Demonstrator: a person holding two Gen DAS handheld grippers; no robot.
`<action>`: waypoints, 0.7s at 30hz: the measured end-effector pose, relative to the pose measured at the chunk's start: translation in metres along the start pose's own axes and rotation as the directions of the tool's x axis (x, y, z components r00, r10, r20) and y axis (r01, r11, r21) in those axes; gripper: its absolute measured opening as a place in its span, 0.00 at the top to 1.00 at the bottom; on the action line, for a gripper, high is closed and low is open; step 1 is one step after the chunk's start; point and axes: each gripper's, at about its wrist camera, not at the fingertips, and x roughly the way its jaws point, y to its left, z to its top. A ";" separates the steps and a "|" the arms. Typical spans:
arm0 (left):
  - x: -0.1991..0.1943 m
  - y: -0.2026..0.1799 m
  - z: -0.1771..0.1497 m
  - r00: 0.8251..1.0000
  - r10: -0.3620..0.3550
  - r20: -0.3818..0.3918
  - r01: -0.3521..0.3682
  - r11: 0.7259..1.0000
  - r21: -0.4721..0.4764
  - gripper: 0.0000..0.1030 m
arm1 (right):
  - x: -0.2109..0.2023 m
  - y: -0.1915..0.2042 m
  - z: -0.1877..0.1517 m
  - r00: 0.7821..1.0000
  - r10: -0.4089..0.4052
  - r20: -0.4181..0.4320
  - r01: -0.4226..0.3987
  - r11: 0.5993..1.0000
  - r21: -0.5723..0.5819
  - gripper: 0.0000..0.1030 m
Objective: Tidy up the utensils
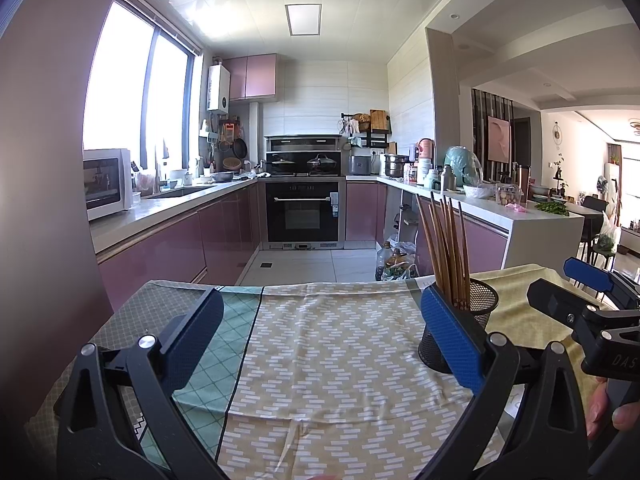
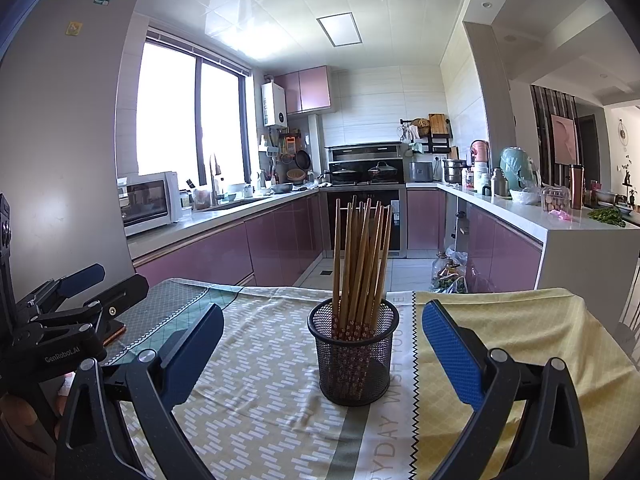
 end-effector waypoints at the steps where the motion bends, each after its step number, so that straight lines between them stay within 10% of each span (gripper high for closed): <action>1: 0.000 0.000 0.000 1.000 0.000 0.000 0.000 1.000 0.000 0.06 | 0.000 0.000 0.000 1.000 0.002 0.001 -0.002 1.000 0.001 0.07; 21: 0.001 0.000 -0.001 1.000 0.003 -0.002 -0.003 1.000 0.000 0.06 | -0.001 0.002 -0.001 1.000 0.004 -0.001 -0.004 1.000 0.004 0.07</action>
